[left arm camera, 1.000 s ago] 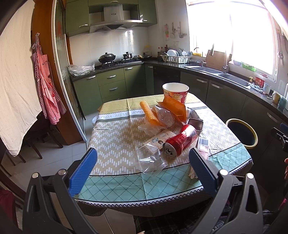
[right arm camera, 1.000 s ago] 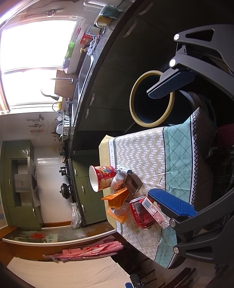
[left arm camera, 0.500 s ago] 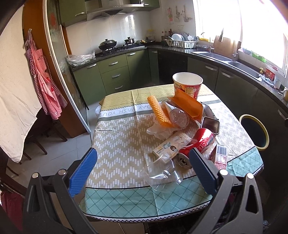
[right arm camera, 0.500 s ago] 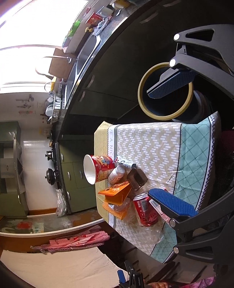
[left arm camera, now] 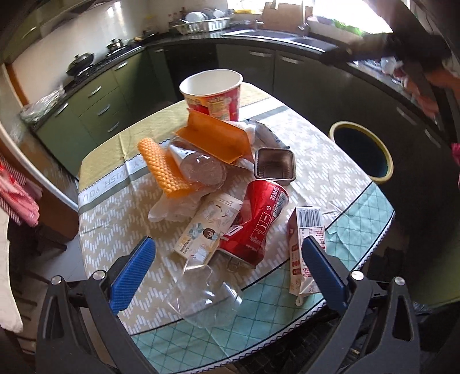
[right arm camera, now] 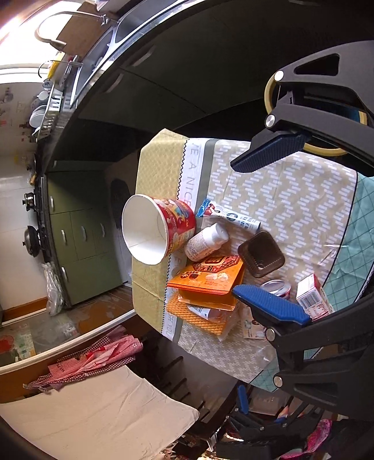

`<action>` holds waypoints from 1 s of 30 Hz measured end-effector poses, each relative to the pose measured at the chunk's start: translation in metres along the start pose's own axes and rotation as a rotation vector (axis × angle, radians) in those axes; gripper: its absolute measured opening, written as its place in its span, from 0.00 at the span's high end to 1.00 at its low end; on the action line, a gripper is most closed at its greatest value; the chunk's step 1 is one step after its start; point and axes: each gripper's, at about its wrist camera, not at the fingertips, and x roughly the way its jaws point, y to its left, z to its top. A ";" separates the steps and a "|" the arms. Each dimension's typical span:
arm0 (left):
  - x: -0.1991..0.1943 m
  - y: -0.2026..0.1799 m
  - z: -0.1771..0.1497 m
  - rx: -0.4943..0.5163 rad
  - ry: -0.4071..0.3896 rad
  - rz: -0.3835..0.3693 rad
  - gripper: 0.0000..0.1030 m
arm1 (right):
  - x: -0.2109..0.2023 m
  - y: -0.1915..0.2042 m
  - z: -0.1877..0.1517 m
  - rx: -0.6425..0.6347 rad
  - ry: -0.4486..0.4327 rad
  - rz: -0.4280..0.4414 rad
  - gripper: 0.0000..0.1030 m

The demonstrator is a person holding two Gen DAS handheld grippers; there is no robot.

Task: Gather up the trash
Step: 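Grasp the red cola can with the left tool while the right tool grasps the white paper bowl rim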

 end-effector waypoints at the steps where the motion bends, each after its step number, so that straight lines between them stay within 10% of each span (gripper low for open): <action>1: 0.011 -0.005 0.006 0.040 0.022 0.000 0.06 | 0.006 0.000 0.009 -0.001 0.016 0.000 0.22; 16: 0.091 -0.023 0.026 0.228 0.192 -0.096 0.08 | 0.121 -0.031 0.096 0.048 0.206 -0.131 0.27; 26: 0.113 -0.021 0.026 0.243 0.261 -0.190 0.55 | 0.171 -0.032 0.124 0.053 0.297 -0.155 0.27; 30: 0.106 -0.020 0.028 0.246 0.214 -0.243 0.69 | 0.188 -0.036 0.140 0.084 0.312 -0.155 0.45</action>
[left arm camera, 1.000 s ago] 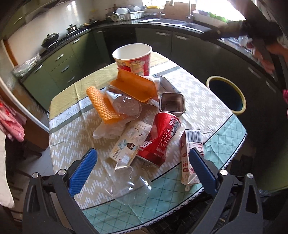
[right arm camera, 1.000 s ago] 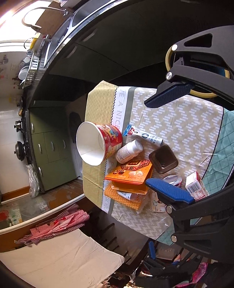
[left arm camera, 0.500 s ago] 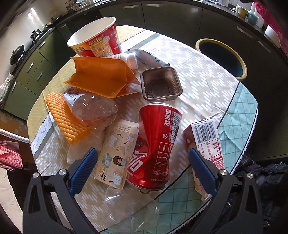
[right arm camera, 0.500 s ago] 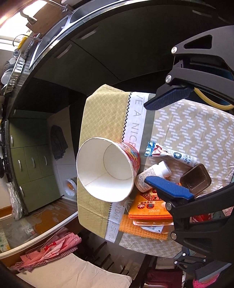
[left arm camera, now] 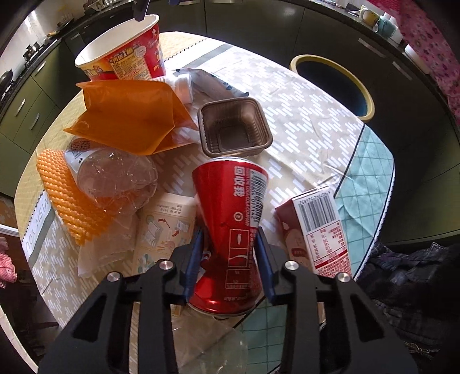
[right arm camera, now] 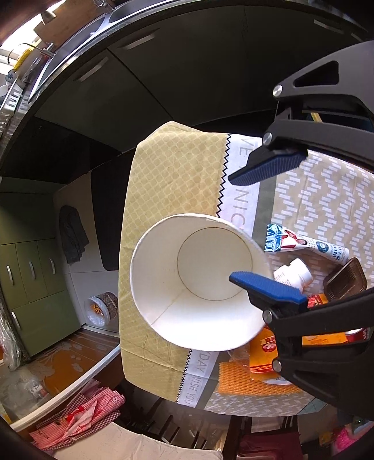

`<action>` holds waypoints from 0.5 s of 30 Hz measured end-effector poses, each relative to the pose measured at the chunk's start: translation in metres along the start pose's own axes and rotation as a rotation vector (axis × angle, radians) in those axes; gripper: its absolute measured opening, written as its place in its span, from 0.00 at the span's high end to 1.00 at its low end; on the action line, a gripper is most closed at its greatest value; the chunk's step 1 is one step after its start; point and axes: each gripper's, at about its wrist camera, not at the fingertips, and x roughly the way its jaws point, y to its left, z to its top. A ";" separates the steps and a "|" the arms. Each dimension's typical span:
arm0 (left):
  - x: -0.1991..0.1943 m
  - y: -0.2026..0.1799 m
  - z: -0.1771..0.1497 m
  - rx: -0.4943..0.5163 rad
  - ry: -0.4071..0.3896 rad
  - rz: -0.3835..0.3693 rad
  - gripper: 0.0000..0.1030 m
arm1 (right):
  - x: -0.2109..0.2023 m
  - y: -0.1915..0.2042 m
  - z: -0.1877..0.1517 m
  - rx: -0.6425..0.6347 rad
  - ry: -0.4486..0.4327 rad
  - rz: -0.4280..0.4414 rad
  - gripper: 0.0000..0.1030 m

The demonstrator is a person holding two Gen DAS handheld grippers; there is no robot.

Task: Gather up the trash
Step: 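Grasp the red cola can with the left tool while the right tool grasps the white paper bowl rim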

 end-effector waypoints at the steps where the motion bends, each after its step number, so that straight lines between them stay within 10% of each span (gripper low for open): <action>1: -0.003 0.000 0.000 0.002 -0.012 0.000 0.69 | 0.003 0.000 0.005 0.008 0.004 -0.001 0.50; 11: -0.028 0.004 -0.004 -0.013 -0.060 0.006 0.69 | 0.035 -0.002 0.028 0.054 0.057 -0.008 0.68; 15: -0.039 0.006 -0.009 -0.021 -0.086 0.014 0.69 | 0.042 -0.004 0.029 0.071 0.067 -0.021 0.90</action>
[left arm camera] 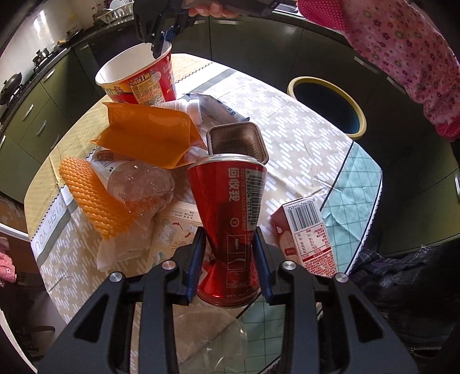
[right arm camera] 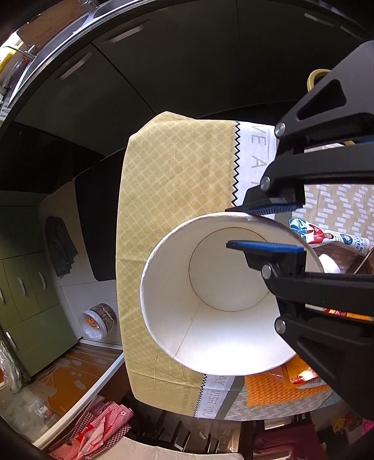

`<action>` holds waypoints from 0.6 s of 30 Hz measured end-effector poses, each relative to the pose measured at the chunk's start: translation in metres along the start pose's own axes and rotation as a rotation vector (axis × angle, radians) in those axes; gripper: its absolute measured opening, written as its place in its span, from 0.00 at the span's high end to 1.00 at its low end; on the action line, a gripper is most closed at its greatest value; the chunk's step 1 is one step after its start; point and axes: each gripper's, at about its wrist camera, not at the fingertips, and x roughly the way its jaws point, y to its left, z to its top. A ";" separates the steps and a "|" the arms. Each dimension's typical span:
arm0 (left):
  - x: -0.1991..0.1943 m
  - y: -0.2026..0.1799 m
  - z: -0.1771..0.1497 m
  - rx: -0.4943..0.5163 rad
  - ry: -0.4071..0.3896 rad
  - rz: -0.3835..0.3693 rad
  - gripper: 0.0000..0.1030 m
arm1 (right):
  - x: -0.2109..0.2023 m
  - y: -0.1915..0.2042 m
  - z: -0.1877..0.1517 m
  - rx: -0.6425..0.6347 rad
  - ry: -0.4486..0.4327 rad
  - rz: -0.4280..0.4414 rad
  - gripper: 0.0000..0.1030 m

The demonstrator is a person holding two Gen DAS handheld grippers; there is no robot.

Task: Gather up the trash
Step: 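Grasp the red cola can with the left tool while the right tool grasps the white paper bowl rim, then carry the white paper bowl over the yellow-rimmed bin and release it with the right tool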

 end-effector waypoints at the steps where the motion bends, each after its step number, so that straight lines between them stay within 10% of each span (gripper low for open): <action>1: -0.003 0.001 -0.001 -0.001 -0.007 0.006 0.69 | 0.000 -0.001 0.000 0.008 -0.002 0.000 0.92; 13: -0.015 0.003 -0.004 0.003 0.000 0.022 0.69 | -0.034 -0.017 -0.008 0.055 -0.065 0.062 0.96; 18: 0.001 -0.015 0.003 0.110 0.042 0.053 0.40 | -0.068 -0.035 -0.029 0.052 -0.100 0.070 0.96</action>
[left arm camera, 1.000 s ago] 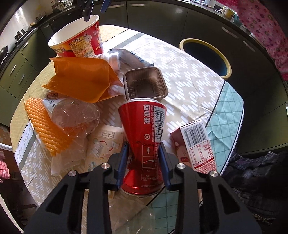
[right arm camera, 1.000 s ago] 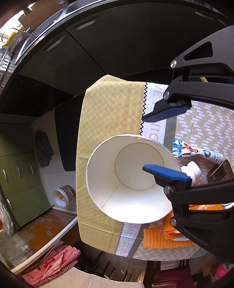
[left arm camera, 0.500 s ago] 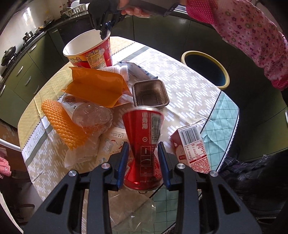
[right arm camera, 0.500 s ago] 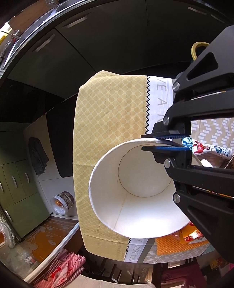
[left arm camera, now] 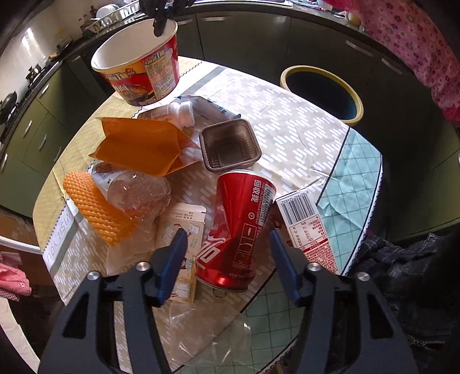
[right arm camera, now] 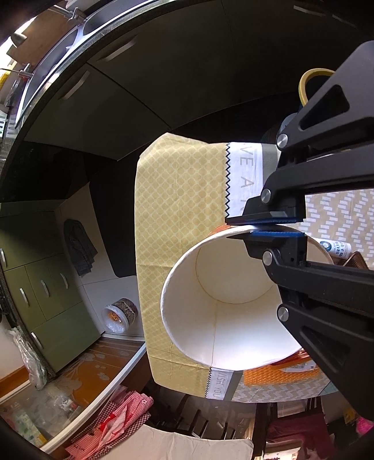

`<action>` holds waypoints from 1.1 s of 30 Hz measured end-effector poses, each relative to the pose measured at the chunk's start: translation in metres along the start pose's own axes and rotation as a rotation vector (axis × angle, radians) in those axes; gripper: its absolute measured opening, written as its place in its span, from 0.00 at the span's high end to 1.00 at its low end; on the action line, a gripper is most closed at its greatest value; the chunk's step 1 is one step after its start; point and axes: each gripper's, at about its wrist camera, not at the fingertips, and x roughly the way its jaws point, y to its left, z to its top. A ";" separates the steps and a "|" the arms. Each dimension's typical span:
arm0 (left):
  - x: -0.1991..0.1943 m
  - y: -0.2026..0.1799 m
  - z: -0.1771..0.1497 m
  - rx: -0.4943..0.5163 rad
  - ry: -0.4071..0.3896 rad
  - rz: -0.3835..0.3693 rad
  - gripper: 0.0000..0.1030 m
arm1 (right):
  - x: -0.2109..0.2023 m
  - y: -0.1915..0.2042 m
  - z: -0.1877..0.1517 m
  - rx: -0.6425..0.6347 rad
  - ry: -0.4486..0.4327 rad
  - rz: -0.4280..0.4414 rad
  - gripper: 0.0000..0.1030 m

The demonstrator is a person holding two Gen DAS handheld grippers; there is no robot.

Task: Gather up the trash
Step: 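Carry the white paper bowl over the yellow-rimmed bin and release it with the right tool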

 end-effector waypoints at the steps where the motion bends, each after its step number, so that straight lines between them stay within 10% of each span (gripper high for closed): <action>1: 0.003 -0.002 0.002 0.020 0.011 -0.001 0.40 | -0.009 -0.006 -0.007 -0.002 -0.007 0.007 0.96; 13: 0.043 -0.013 0.007 0.109 0.151 -0.029 0.55 | -0.080 -0.145 -0.143 0.092 -0.038 -0.046 0.96; 33: 0.008 -0.010 0.001 0.016 0.058 0.004 0.67 | 0.059 -0.317 -0.278 0.398 0.111 -0.099 0.95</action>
